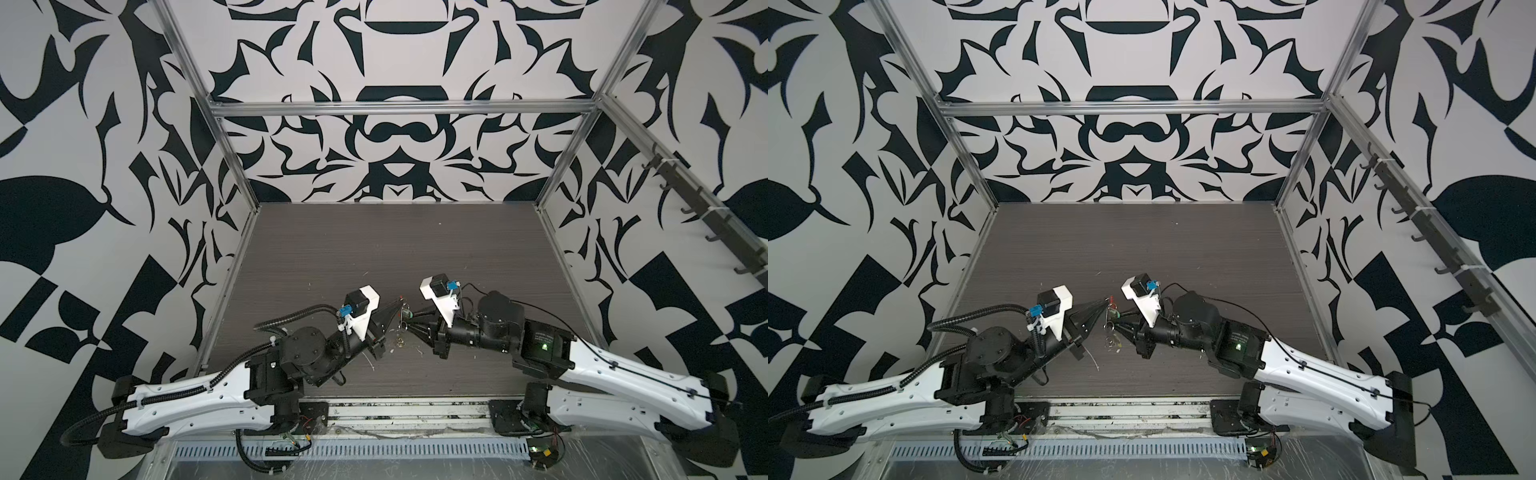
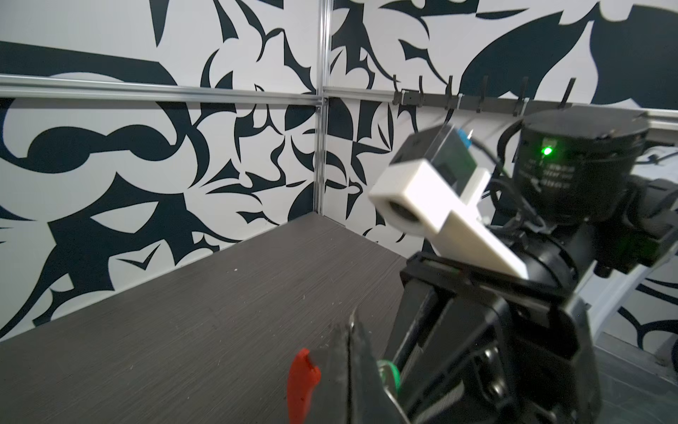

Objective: Remove the keys from the keyring

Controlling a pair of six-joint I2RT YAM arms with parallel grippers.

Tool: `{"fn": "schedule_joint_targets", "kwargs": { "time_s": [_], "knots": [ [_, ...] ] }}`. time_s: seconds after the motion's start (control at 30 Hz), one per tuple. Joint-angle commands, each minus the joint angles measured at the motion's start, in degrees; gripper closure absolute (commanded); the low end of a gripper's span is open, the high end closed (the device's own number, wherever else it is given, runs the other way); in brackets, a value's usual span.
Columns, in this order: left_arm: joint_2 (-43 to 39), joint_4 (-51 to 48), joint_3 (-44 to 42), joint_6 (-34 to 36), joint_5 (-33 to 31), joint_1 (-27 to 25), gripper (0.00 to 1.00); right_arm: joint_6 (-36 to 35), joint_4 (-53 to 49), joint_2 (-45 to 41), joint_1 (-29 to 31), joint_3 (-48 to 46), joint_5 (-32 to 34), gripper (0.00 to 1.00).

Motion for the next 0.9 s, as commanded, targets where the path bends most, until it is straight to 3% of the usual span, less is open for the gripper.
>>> {"fn": "schedule_joint_targets", "kwargs": {
  "time_s": [0.0,0.3,0.6,0.87],
  "knots": [
    [-2.3,5.3,-0.8,0.0,2.9,0.4,1.00,-1.8,-7.3,-0.4,0.3,2.2,-2.5,0.70],
    [-3.2,6.2,-1.9,1.3,7.8,0.4,1.00,-4.6,-12.6,-7.8,0.3,5.3,1.1,0.53],
    [-3.9,5.6,-2.5,0.6,11.7,0.5,1.00,-7.5,-4.2,-9.2,0.3,10.3,0.6,0.52],
    [-4.2,5.1,-2.4,-0.4,13.1,0.4,1.00,-6.5,1.5,-3.3,0.3,11.8,-3.5,0.57]
  ]
}}
